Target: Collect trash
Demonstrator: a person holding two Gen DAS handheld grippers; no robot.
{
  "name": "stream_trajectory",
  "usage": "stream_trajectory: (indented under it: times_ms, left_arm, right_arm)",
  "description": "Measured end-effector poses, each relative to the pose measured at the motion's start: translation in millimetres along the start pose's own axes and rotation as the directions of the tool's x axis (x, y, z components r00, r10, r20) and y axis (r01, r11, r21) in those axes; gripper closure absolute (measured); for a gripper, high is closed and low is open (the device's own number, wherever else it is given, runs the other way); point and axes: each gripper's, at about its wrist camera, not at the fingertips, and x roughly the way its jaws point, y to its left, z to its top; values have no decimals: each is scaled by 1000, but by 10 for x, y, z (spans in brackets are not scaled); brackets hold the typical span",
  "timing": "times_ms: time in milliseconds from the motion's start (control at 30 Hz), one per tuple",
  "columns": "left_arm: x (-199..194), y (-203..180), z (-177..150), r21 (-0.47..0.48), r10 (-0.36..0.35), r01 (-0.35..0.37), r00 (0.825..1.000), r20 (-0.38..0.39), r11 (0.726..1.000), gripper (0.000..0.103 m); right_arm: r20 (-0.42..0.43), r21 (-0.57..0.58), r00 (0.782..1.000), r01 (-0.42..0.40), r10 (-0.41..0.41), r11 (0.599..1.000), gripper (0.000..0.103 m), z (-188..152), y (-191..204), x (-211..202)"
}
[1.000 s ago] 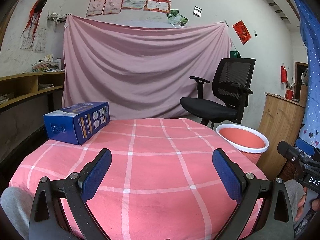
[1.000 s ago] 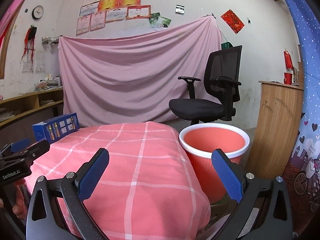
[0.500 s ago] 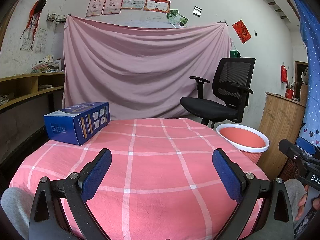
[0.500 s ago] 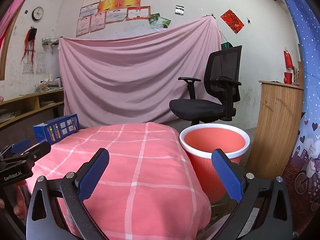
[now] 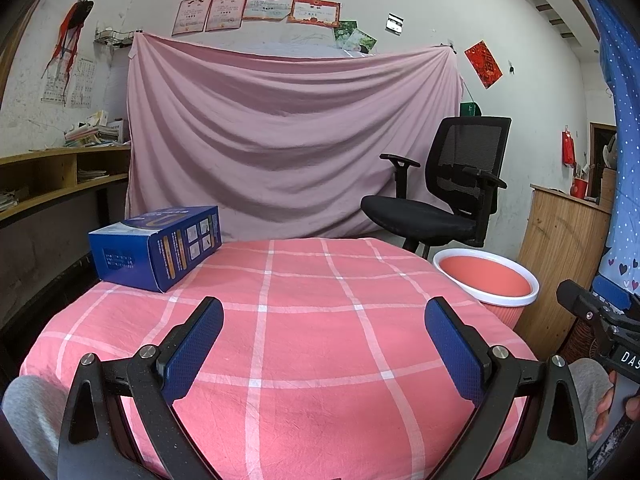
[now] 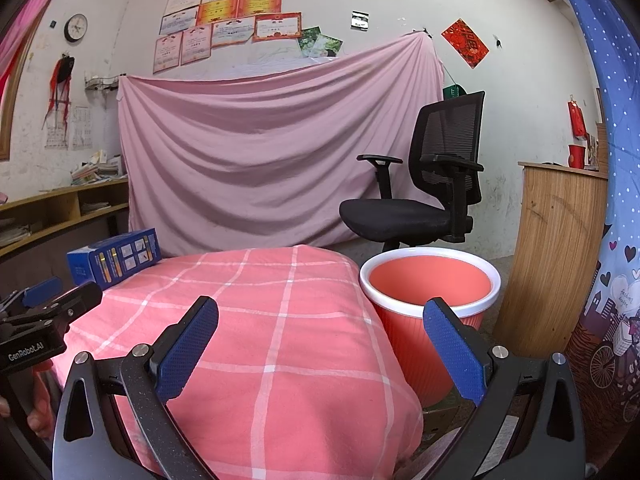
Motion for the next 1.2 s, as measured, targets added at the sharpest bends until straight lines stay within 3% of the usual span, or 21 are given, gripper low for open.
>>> stream_trajectory:
  times_ms: [1200]
  left_arm:
    - [-33,-51,-13,-2,9,-9,1000,5,1000,4]
  right_arm:
    - [-1,1,1000,0,0,1000,0,4,9,-3]
